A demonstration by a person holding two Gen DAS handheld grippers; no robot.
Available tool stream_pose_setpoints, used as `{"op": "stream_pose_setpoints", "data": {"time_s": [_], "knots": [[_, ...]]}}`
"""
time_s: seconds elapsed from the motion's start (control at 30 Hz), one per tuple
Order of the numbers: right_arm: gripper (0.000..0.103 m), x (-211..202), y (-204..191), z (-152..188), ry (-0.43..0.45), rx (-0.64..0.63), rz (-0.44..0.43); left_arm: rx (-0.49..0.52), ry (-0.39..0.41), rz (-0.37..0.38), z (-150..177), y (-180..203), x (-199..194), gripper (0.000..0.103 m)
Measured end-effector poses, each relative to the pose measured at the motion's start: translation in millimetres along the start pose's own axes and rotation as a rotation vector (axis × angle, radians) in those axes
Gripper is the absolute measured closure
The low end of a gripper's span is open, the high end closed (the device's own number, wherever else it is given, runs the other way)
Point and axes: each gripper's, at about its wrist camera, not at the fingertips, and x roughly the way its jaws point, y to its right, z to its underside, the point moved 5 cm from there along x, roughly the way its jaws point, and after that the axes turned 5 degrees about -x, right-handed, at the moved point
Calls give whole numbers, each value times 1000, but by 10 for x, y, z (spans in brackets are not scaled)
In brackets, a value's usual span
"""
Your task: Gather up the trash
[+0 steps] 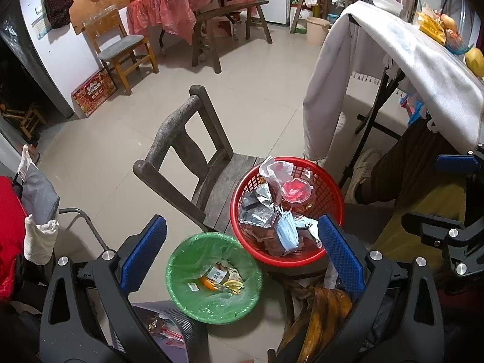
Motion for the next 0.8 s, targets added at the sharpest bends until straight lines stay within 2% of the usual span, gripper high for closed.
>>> {"op": "stream_pose_setpoints", "data": {"time_s": [0.57,0.8], "knots": [[6,-67,-32,-7,16,-29,22,-4,22,-9,-48,-23,-52,7],[6,-77,-27,1,22,-27,21,0,7,-5,-38,-12,-46,7]]}}
